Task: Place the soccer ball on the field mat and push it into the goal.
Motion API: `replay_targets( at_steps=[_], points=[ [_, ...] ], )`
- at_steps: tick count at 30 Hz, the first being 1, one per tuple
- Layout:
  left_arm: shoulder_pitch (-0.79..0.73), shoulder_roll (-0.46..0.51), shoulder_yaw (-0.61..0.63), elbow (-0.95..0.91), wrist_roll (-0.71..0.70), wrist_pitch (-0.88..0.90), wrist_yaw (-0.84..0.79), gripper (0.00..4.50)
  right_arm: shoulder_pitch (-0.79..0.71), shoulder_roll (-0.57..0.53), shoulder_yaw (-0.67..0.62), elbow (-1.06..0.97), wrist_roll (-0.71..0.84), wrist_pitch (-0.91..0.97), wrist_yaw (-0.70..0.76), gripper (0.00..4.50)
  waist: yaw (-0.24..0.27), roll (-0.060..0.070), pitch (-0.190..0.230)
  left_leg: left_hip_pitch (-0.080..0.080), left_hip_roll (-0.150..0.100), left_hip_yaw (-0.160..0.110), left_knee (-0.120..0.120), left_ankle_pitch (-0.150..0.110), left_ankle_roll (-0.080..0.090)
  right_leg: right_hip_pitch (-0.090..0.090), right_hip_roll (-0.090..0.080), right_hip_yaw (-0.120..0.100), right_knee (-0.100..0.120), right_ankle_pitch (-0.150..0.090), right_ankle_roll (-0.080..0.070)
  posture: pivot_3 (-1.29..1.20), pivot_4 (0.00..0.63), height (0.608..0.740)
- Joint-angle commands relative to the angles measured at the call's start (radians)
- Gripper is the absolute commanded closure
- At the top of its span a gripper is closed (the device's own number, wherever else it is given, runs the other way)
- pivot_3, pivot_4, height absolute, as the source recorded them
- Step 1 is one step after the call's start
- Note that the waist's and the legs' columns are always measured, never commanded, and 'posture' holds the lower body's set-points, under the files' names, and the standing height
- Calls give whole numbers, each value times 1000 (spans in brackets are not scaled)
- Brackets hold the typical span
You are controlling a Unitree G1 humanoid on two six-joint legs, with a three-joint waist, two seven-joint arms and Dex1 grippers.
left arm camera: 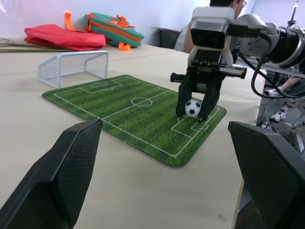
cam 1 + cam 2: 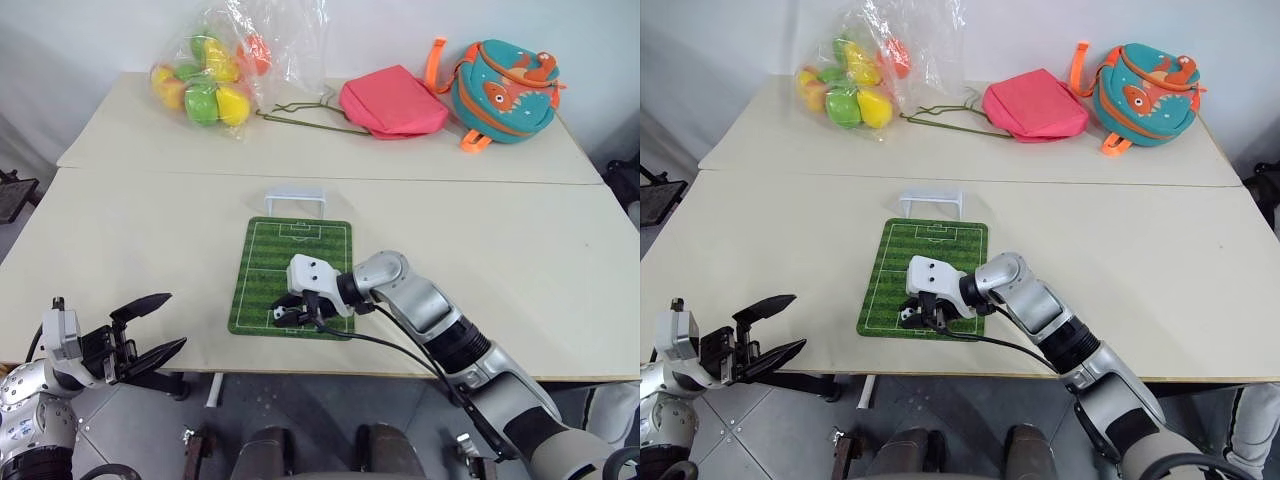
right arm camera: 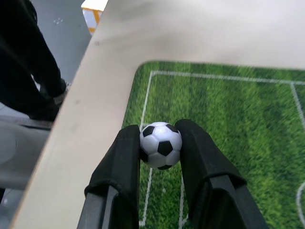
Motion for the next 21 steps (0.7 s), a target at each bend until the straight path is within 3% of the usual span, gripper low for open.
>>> replay_targets(
  at_steps=[1,10,11,14,21],
  points=[
    [19,-6,29,-50,-15,-11,13,0,-18,8,-7,26,-12,-48,12,3662,0,0,0,0,0,0,0,0,0,0,0,0,0,0,0,0,150,740],
    [25,-12,28,-76,-13,-9,40,0,-5,1,-11,67,-21,-84,36,3662,-3,0,0,0,0,0,0,0,0,0,0,0,0,0,0,0,150,740],
    [23,-11,27,-77,-13,-8,43,0,-4,0,-10,66,-21,-84,38,3100,-3,0,0,0,0,0,0,0,0,0,0,0,0,0,0,0,150,740],
    [14,-11,23,-77,-11,-7,50,0,-1,5,-16,56,-15,-87,38,2317,-2,0,0,0,0,0,0,0,0,0,0,0,0,0,0,0,150,740],
    [-9,-6,16,-66,-7,-4,57,0,-7,8,-24,38,-7,-80,44,2317,-2,0,0,0,0,0,0,0,0,0,0,0,0,0,0,0,150,740]
  ],
)
